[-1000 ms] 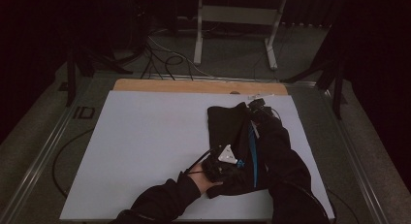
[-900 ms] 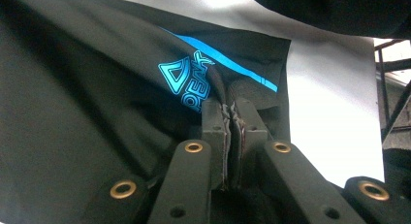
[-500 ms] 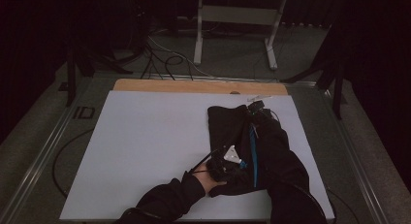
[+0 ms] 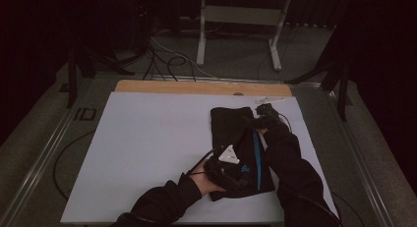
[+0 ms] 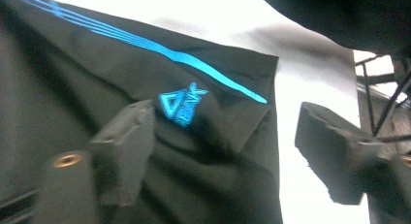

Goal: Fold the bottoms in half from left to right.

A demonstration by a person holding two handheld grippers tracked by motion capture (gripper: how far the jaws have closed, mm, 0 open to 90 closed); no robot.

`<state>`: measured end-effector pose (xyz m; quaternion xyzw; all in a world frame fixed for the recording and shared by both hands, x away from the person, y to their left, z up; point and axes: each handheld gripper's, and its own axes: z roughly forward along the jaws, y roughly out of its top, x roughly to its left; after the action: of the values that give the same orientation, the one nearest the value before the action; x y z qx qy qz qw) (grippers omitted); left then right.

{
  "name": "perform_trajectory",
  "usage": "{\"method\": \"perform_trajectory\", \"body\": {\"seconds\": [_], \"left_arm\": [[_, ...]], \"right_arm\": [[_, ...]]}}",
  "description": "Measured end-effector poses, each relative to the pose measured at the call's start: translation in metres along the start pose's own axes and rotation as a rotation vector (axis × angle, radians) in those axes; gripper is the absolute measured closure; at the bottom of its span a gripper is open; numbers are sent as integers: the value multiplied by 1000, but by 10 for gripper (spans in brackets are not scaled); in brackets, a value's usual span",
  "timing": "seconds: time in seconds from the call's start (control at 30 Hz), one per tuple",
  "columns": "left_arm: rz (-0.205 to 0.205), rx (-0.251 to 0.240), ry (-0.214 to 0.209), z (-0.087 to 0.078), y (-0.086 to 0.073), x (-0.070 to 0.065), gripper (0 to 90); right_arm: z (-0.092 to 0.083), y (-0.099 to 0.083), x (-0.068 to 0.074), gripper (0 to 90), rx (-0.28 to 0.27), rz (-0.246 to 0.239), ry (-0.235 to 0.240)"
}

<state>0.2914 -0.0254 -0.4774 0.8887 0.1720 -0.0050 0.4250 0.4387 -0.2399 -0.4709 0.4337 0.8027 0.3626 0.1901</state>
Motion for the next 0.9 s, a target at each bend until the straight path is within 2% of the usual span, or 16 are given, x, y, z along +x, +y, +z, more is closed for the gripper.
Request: {"method": "perform_trajectory", "body": {"seconds": [0.1, 0.2, 0.27, 0.33, 0.37, 0.4, 0.5, 0.6, 0.67, 0.73, 0.9], "left_arm": [[-1, -18, 10, -6, -2, 2, 89], [-22, -28, 20, -15, -4, 5, 66], [-23, -39, 37, -23, -6, 8, 24], [-24, -48, 34, -26, -7, 9, 7], [-24, -52, 40, -29, -8, 9, 1], [-24, -56, 47, -32, -9, 10, 1], [-19, -63, 62, -43, -18, 13, 0], [-30, -72, 60, -49, -24, 16, 0], [-54, -75, 64, -56, -33, 21, 0], [-56, -76, 68, -58, -36, 22, 0], [-77, -88, 82, -70, -47, 29, 0]], "right_arm": [[-6, -2, 4, 149, -8, -12, 18], [-15, -4, 12, 134, -4, -36, 31], [-25, -7, 21, 130, -13, -52, 46], [-29, -8, 24, 127, -19, -56, 56], [-37, -12, 30, 123, -25, -65, 69], [-37, -12, 30, 123, -25, -65, 69], [-52, -20, 42, 115, -34, -84, 93], [-60, -25, 48, 115, -42, -95, 111], [-70, -31, 57, 117, -49, -101, 124], [-73, -33, 61, 117, -51, -100, 124], [-87, -45, 78, 118, -57, -101, 167]]}}
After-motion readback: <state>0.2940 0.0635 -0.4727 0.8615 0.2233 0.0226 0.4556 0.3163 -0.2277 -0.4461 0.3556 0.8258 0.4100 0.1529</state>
